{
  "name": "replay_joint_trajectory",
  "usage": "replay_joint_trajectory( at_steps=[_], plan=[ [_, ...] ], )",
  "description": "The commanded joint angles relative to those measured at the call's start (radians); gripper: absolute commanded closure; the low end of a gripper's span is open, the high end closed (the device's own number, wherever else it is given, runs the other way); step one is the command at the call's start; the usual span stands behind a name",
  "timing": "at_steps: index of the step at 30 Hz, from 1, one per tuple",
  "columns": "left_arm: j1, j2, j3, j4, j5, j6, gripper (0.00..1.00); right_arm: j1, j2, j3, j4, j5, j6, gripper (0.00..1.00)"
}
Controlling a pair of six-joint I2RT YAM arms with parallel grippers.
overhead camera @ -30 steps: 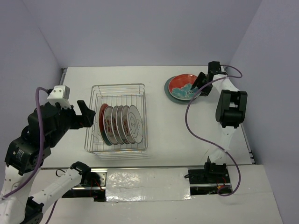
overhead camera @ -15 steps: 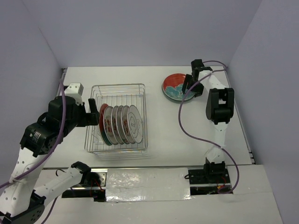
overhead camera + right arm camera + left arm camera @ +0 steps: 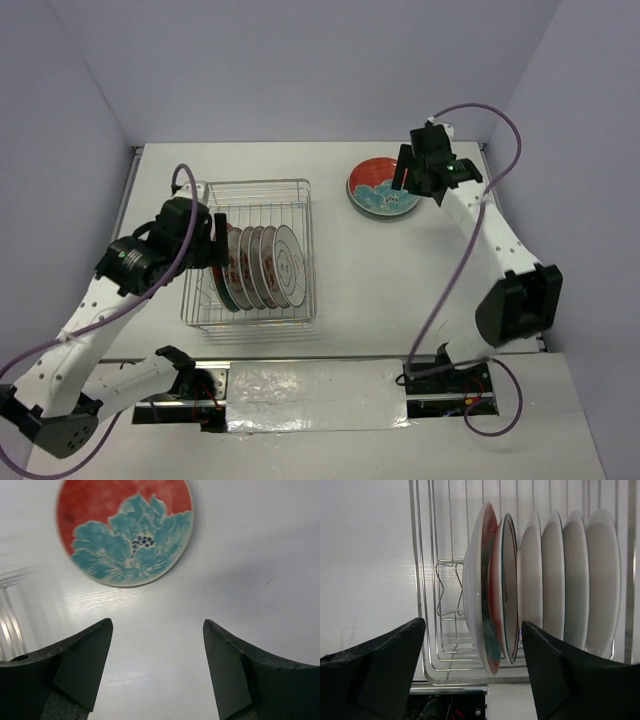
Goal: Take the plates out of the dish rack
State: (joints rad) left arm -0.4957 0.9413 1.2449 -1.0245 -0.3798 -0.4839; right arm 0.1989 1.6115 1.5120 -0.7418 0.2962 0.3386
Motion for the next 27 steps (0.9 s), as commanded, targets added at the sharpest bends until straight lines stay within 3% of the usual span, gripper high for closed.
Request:
replay_joint_trajectory(
  at_steps=[1,6,16,18,24,27],
  plan=[
    [-0.038,0.039,-0.024,0.044,-0.113,-0.051,0.13,0.075,-0.117,-0.106,-0.007,0.098,-0.016,0.2],
    [-0.089,0.125,-0.007,0.001,-0.246,-0.113,0.34,0.135,-0.249,-0.229,0.019,0.112,-0.012,0.2],
    [-0.135,0.169,-0.015,-0.054,-0.337,-0.166,0.43,0.165,-0.255,-0.28,0.031,0.097,-0.023,0.2],
    [-0.136,0.166,-0.025,-0.052,-0.337,-0.17,0.51,0.168,-0.257,-0.285,0.035,0.089,-0.023,0.2],
    [-0.152,0.103,0.025,-0.028,-0.265,-0.159,0.41,0.181,-0.234,-0.276,0.032,0.089,-0.021,0.2],
    [-0.152,0.08,0.063,-0.04,-0.266,-0.156,0.41,0.192,-0.222,-0.28,0.036,0.084,-0.018,0.2]
  ],
)
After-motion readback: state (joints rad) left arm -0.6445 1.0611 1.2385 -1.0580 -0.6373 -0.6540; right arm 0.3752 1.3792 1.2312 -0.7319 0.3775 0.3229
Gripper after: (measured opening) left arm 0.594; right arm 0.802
